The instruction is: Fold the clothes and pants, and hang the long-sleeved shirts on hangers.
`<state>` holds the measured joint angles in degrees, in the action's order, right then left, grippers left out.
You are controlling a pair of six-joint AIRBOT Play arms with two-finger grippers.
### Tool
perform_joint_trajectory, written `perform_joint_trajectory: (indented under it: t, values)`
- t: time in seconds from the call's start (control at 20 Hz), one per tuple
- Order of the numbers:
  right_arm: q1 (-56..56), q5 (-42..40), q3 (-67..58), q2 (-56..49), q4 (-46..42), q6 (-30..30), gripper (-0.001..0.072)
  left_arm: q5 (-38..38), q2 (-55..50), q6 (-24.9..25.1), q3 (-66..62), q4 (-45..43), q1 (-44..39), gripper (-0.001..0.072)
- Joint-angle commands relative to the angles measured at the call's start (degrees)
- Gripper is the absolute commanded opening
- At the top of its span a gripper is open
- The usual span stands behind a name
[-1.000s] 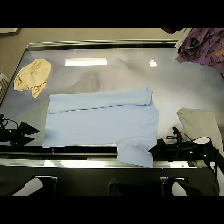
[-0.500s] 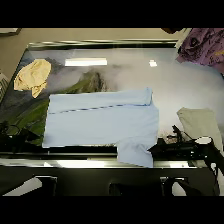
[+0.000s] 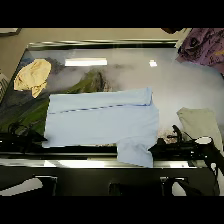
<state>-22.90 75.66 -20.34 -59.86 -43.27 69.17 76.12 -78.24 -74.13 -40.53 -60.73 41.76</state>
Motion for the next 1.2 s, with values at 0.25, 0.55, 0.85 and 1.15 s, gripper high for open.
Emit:
perform_joint_trajectory:
  t: [0.25,0.55,0.85,1.15]
  values:
    - [-0.02,0.81,-1.49,0.07,-0.31,0.07,0.0034,3.21,-1.81,-1.14,-0.96,-0.11,-2.12,0.0021]
    - [0.0,5.31,-11.08,5.57,-7.28,7.37,0.0033,5.29,10.73,-11.76,-5.66,-2.47,-2.1,0.0019]
    - [0.0,10.32,-12.39,19.91,-10.71,13.73,0.0032,5.73,28.24,-18.45,-2.36,-6.8,-3.96,0.0019]
    - [0.0,3.82,-15.06,14.8,-3.28,9.79,0.0032,-4.39,27.54,-17.22,-1.97,-6.8,-11.26,0.0019]
